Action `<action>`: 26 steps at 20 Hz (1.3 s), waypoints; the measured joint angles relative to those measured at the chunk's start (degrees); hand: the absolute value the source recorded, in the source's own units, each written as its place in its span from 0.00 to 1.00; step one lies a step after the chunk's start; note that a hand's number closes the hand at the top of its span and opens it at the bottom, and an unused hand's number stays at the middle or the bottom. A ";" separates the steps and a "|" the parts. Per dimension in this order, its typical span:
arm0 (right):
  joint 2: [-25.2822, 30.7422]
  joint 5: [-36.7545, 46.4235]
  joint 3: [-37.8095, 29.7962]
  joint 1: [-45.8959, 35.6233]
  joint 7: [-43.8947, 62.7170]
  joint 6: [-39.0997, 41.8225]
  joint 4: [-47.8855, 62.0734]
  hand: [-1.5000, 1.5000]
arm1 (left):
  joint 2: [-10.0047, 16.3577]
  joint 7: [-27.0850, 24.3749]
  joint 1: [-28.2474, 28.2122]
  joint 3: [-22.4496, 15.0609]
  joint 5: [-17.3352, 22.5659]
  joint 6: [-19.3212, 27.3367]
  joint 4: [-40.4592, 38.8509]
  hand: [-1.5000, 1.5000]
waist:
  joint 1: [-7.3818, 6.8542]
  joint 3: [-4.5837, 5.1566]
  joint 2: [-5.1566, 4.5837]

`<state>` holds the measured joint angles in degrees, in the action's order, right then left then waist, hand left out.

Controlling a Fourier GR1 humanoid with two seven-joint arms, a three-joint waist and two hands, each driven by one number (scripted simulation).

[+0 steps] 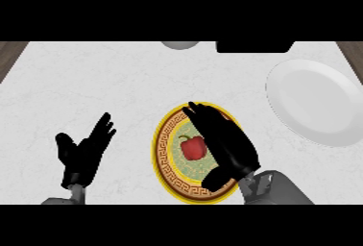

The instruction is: Pick the bell pepper from the plate and place it in the plate

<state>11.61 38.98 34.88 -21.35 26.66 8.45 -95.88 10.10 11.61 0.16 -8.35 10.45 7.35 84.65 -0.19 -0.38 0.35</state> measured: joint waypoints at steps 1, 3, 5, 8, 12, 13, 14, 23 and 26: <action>-0.52 1.10 0.14 0.10 0.07 -0.32 0.61 0.00 | 0.03 -0.73 -0.02 0.31 0.12 -0.61 -0.58 0.50 | 0.01 -0.02 0.02; -1.73 2.66 -0.58 -0.55 -0.97 -1.26 3.78 0.00 | -0.13 -0.69 -0.13 0.37 -0.23 -0.69 -0.29 0.50 | -0.05 -0.01 -0.02; -3.20 4.50 0.02 -0.43 -0.88 -1.70 5.76 0.00 | -0.21 -1.04 -0.13 0.80 -0.09 -1.23 -0.55 0.50 | -0.06 -0.02 -0.01; -4.71 5.34 -1.73 -1.73 -3.34 -2.00 10.04 0.00 | 0.11 -0.40 -0.16 1.42 -0.13 -1.89 -0.12 0.50 | -0.11 0.02 -0.08; -5.67 6.59 -2.64 -1.68 -5.28 -0.94 12.70 0.00 | -1.08 -0.60 -0.39 1.22 -1.05 -1.52 -0.04 0.50 | -0.03 0.04 -0.07; -6.64 7.09 -2.71 -2.41 -5.20 -0.69 13.86 0.00 | -1.44 -0.60 -0.50 1.04 -1.38 -1.29 0.13 0.50 | -0.06 0.02 -0.06; -7.13 7.69 -2.61 -2.28 -5.14 -0.46 14.21 1.00 | -1.32 -0.32 -0.50 1.40 -1.39 -1.33 0.25 0.50 | -0.06 0.03 -0.06; -7.71 14.57 -0.30 -2.15 -10.07 -1.85 18.37 1.00 | -1.54 -1.19 -0.66 2.22 -1.48 -3.26 -0.41 0.50 | 0.00 0.02 0.10; -7.48 15.96 -1.44 -2.49 -12.12 -2.41 18.85 1.00 | -2.02 -1.66 -0.93 2.17 -2.24 -3.08 -0.18 0.50 | 0.00 0.00 0.14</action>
<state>4.13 54.94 33.44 -23.84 14.54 6.04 -77.03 8.08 9.94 -0.77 -6.18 8.21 4.27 84.47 -0.19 -0.38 0.49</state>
